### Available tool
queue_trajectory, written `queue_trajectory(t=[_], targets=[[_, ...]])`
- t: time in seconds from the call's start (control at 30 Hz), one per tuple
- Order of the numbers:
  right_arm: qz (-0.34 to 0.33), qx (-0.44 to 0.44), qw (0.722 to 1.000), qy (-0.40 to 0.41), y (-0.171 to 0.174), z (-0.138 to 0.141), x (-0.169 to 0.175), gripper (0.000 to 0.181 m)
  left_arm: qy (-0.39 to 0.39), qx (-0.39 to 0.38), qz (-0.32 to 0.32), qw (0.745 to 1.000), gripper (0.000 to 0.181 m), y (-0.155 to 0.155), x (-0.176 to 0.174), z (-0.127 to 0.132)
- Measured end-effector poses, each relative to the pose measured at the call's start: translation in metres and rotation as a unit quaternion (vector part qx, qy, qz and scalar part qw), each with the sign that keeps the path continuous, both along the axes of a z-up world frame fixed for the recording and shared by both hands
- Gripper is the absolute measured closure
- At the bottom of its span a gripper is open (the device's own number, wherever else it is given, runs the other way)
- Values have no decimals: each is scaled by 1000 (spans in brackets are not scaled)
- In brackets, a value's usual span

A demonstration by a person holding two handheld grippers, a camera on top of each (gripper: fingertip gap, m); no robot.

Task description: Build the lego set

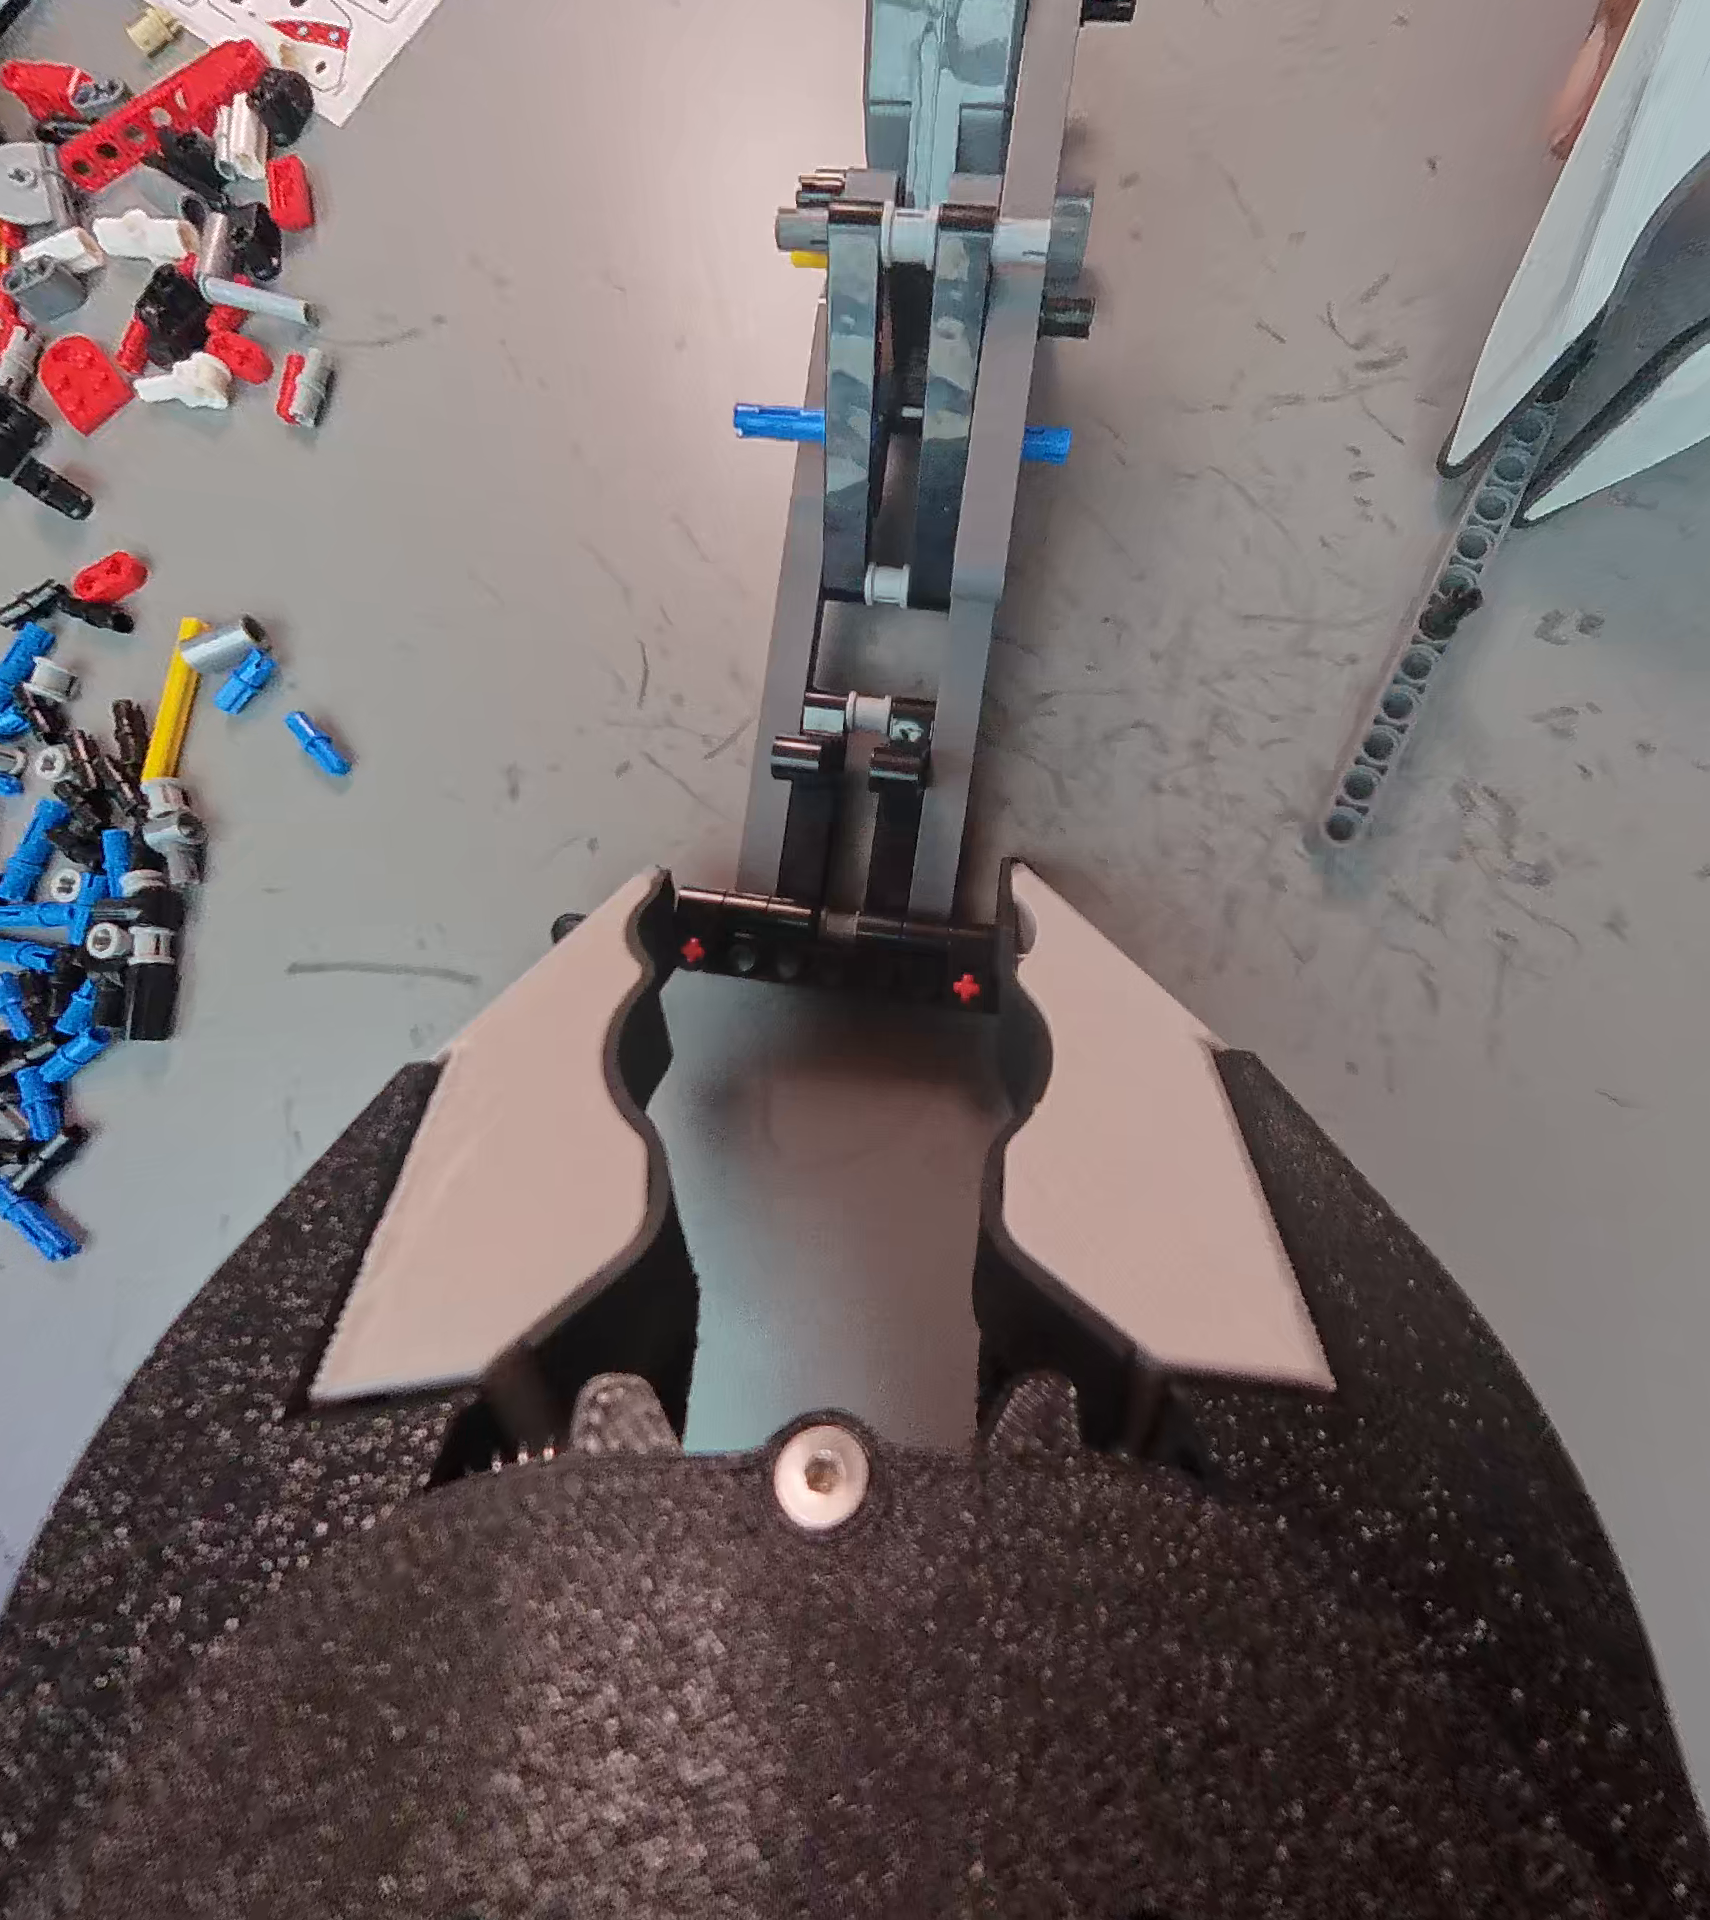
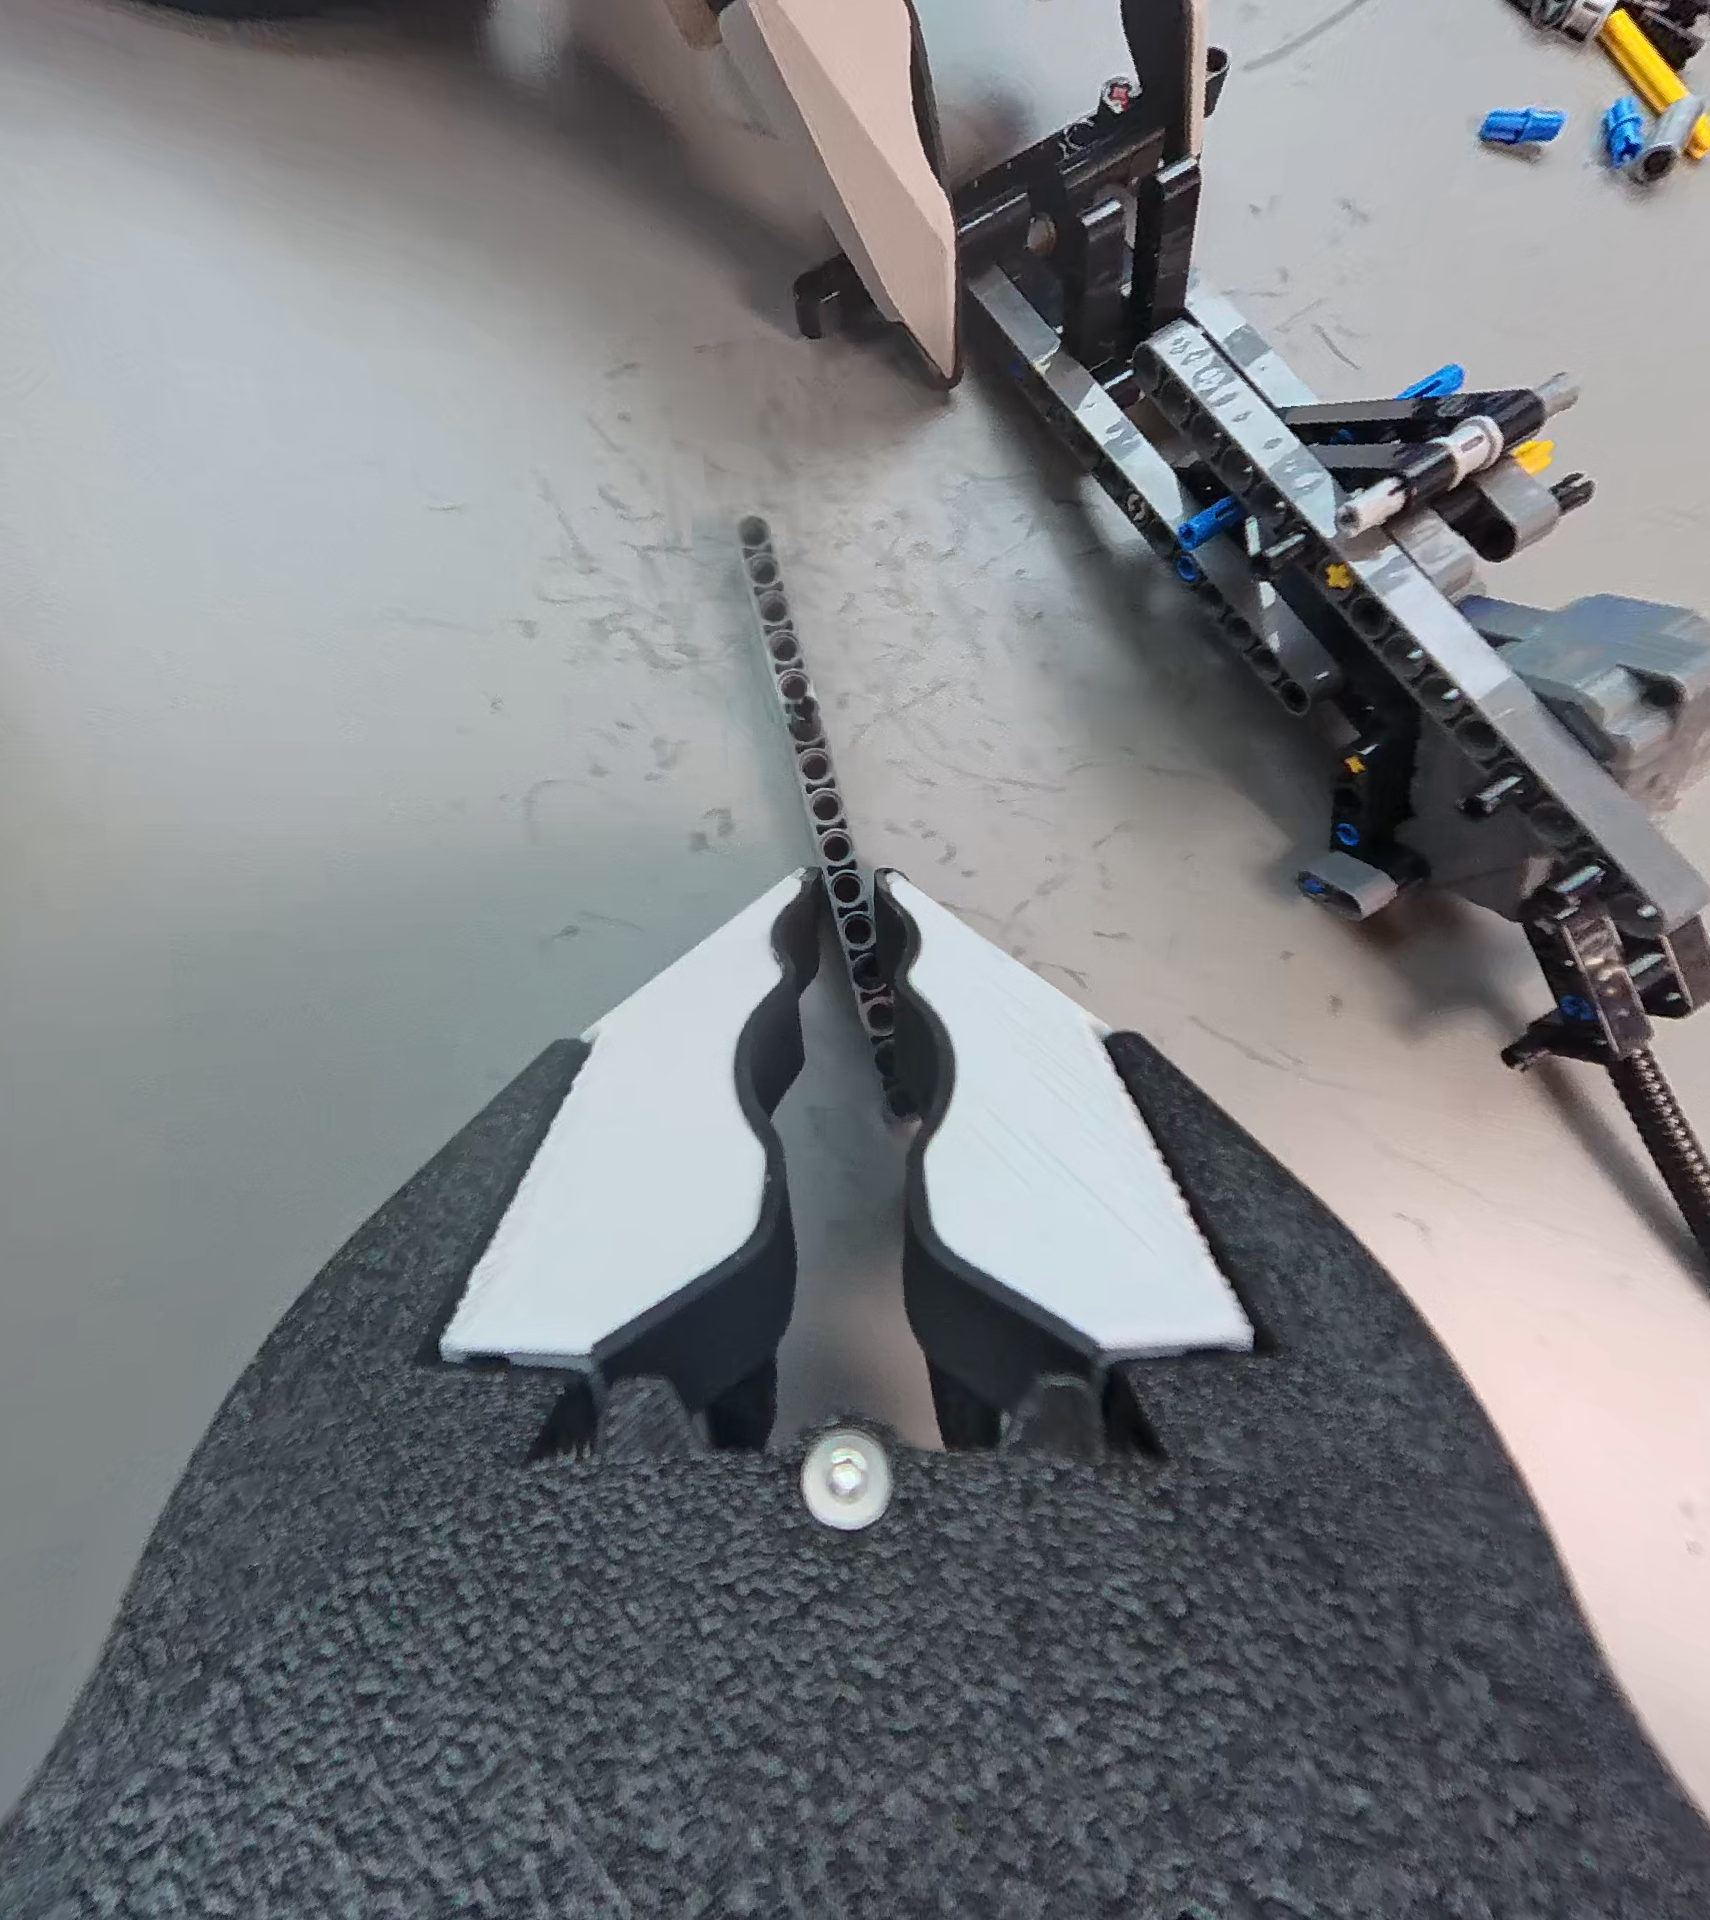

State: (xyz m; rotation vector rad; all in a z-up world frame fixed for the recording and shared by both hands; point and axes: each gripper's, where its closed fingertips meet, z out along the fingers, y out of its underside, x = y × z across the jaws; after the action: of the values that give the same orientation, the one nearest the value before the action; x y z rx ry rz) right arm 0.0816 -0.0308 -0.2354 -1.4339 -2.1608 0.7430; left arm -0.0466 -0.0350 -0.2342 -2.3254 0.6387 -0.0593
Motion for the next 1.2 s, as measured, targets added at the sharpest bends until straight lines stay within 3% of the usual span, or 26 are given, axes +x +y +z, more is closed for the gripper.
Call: queue_trajectory(t=[0.27,0.53,0.83,1.07,1.2], targets=[[-39,17,999,10,19,0,-2,173,12,-25,33,999,119,-3,1,0],[-50,27,998,28,22,1,-1,173,-1,-23,6,1000,119,-8,8,-1],[-68,-19,996,55,22,10,-4,157,2,-11,-3,1000,119,-12,8,0],[-197,-113,964,139,46,49,-25,144,17,0,45,999,120,-3,-4,1],[-249,-127,953,115,51,39,-49,122,18,-17,59,998,120,1,-4,0]])
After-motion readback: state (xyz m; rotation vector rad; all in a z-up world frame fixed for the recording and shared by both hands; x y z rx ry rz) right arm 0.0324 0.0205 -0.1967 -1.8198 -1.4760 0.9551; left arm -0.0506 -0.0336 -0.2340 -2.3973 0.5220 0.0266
